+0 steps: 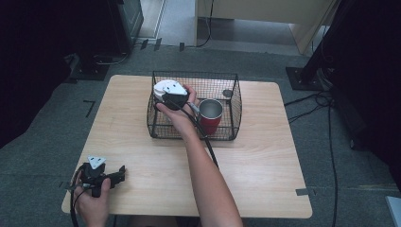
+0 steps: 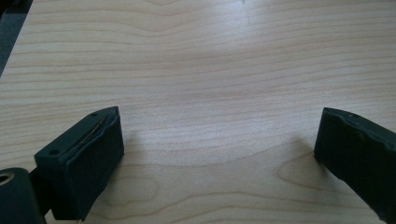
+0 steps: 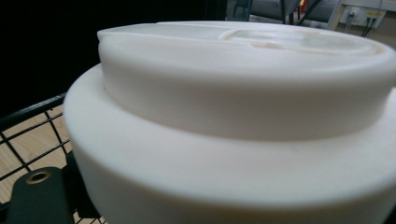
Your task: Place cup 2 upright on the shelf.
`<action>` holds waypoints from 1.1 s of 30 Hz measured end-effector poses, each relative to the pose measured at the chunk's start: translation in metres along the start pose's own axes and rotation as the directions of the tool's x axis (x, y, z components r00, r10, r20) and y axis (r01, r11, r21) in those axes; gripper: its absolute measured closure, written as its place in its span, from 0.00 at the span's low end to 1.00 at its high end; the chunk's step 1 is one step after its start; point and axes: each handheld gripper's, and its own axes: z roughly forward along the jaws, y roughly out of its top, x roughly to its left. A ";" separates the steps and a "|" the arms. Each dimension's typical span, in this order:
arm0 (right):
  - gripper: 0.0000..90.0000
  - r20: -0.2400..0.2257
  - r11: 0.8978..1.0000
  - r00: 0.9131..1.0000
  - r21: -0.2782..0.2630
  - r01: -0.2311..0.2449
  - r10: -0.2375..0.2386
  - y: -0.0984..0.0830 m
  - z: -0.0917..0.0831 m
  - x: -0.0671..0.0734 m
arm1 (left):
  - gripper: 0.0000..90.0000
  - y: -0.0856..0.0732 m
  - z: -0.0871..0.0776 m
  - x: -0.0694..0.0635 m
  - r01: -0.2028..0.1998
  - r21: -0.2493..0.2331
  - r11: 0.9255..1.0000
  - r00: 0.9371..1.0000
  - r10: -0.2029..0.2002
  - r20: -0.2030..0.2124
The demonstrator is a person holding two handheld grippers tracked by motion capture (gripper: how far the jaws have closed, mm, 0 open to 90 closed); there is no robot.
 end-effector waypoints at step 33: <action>0.01 0.023 0.999 0.998 0.004 0.052 -0.052 0.002 -0.006 -0.008 | 0.02 0.000 0.000 0.000 0.000 0.000 1.000 1.000 0.000 0.000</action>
